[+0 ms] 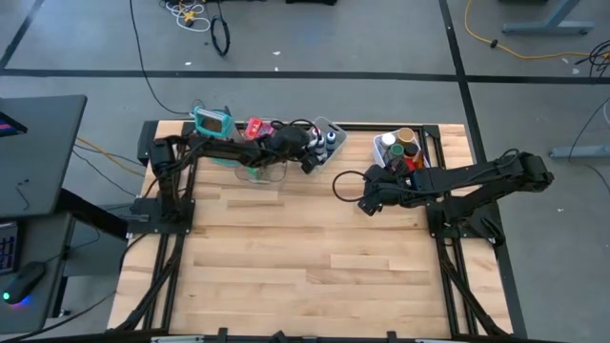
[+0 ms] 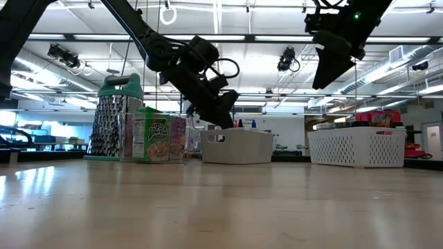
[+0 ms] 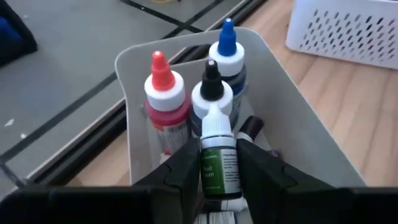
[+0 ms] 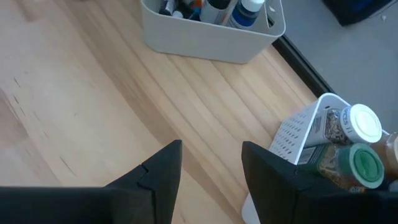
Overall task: Pick & Place Kitchen Items
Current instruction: Put the small green food coloring bottle into the gray bin, then return to home position
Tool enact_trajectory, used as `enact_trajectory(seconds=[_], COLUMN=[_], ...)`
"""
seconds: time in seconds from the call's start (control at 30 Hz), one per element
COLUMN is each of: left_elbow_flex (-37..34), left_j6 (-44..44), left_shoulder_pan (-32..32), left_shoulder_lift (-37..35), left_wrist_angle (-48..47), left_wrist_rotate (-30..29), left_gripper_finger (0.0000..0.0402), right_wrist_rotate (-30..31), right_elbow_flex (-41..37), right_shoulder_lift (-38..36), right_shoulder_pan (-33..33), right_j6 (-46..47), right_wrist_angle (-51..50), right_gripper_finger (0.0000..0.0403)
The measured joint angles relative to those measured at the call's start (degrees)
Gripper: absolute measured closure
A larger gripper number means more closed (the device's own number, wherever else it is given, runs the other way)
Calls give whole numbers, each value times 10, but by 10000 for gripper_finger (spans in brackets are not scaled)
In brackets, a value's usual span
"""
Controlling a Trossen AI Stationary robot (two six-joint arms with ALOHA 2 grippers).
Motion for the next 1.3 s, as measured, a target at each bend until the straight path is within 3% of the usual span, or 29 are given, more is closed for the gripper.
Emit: enact_trajectory(seconds=[0.33,0.43,0.6,0.8,0.93,1.03,1.1,1.17,1.23,1.3], left_elbow_flex=[0,0,0,-12,-59,-121,-173,-224,-273,-321], left_j6=[-15,-36,-17,87,112,112,111,99,96,98], left_shoulder_pan=[-10,-15,-27,-66,-82,-93,-101,-108,-114,-118], left_shoulder_lift=[-3,-36,-149,-321,-447,-539,-598,-660,-722,-776], left_wrist_angle=[-3,-35,-130,-187,-231,-257,-258,-257,-253,-231], left_wrist_rotate=[5,18,27,29,22,19,19,21,19,20], left_gripper_finger=[226,220,232,252,259,262,264,264,264,264], right_wrist_rotate=[3,41,2,17,-15,-26,-71,-168,-265,-322], right_elbow_flex=[0,0,0,0,0,-4,-21,-44,-62,-83], right_shoulder_lift=[0,0,0,0,0,0,-1,-12,-27,-52], right_shoulder_pan=[0,0,3,29,53,66,69,66,57,46], right_j6=[-5,-15,-51,-103,-151,-257,-347,-414,-446,-455], right_wrist_angle=[9,30,64,137,164,191,261,336,383,401], right_gripper_finger=[225,225,225,225,225,225,225,225,225,225])
